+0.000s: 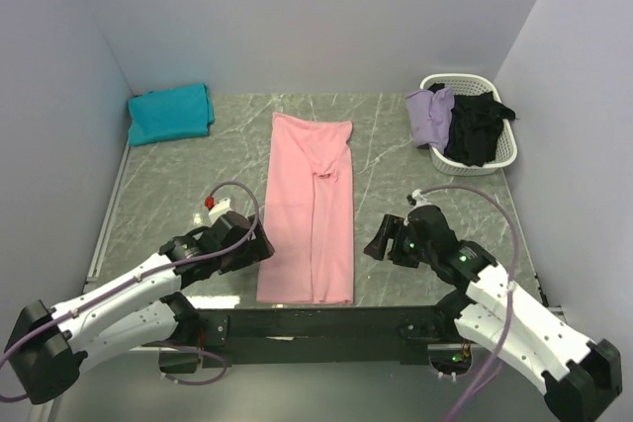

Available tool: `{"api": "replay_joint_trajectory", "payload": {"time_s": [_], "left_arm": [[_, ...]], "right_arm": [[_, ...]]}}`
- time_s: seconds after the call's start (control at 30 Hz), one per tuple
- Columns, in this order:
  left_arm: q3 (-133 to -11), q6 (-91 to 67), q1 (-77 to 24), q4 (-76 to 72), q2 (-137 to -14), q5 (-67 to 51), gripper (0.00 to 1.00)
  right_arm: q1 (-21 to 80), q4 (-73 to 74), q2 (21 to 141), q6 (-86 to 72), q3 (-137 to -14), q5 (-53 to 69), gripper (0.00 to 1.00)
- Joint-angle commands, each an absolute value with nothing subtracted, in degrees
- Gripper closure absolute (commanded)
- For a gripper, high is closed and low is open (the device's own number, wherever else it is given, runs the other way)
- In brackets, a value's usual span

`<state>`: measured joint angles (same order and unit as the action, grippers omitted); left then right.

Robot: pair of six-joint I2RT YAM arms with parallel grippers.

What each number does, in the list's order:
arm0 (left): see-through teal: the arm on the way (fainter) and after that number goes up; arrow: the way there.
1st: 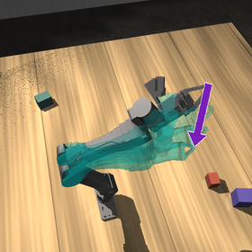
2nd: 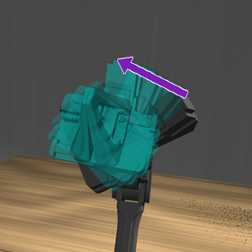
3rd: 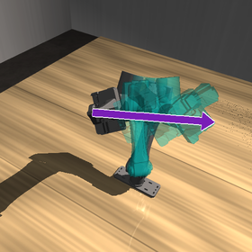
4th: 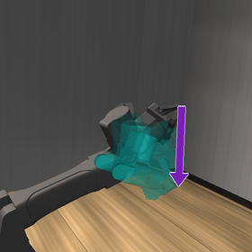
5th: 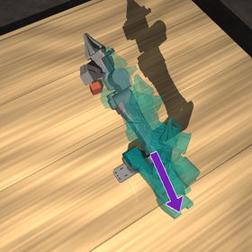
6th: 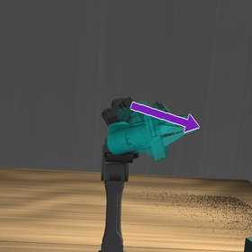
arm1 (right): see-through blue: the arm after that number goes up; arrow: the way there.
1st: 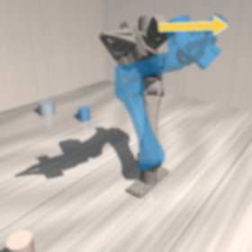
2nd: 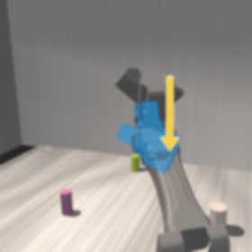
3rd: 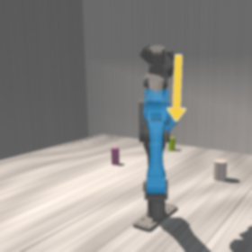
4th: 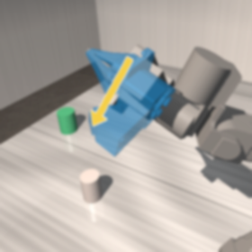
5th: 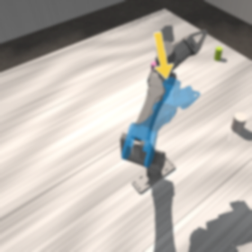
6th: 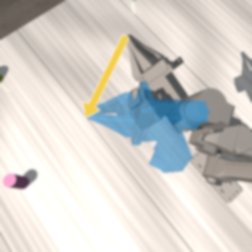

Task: Fold and stack the t-shirts
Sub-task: Fold the tshirt

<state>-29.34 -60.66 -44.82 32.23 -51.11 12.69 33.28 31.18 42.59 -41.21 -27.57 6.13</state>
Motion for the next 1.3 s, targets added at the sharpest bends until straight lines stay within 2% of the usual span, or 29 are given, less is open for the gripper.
{"api": "replay_joint_trajectory", "payload": {"time_s": [0.0, 0.1, 0.37, 0.53, 0.97, 1.07, 1.13, 1.27], "left_arm": [[-28.7, -63.3, -46.2, 34.4, -47.6, 12.1, 0.00], [-27.8, -65.1, -47.6, 34.5, -47.2, 10.7, 0.01], [-25.0, -77.1, -59.2, 38.4, -51.0, 13.8, 0.01], [-22.6, -81.1, -62.5, 35.6, -49.8, 12.7, 0.01], [-21.2, -83.7, -67.7, 30.5, -54.1, 12.4, 0.01], [-21.8, -84.1, -68.2, 31.4, -54.4, 12.9, 0.02], [-22.1, -84.3, -68.3, 32.2, -53.9, 13.8, 0.05], [-21.6, -85.0, -68.3, 33.6, -52.5, 14.1, 0.07]], "right_arm": [[34.2, 33.4, 36.0, -46.6, -25.8, 7.6, 0.27], [34.6, 34.5, 34.8, -48.1, -24.1, 10.1, 0.24], [39.4, 31.8, 33.8, -52.6, -17.9, 11.9, 0.23], [42.8, 28.1, 34.8, -55.9, -15.3, 12.8, 0.23], [55.2, 12.4, 51.6, -63.1, -14.4, 8.2, 0.24], [56.7, 11.2, 53.6, -64.7, -15.0, 7.0, 0.26], [56.9, 11.0, 53.6, -66.3, -14.3, 5.7, 0.34], [56.9, 9.1, 52.9, -67.3, -12.9, 6.0, 0.42]]}}
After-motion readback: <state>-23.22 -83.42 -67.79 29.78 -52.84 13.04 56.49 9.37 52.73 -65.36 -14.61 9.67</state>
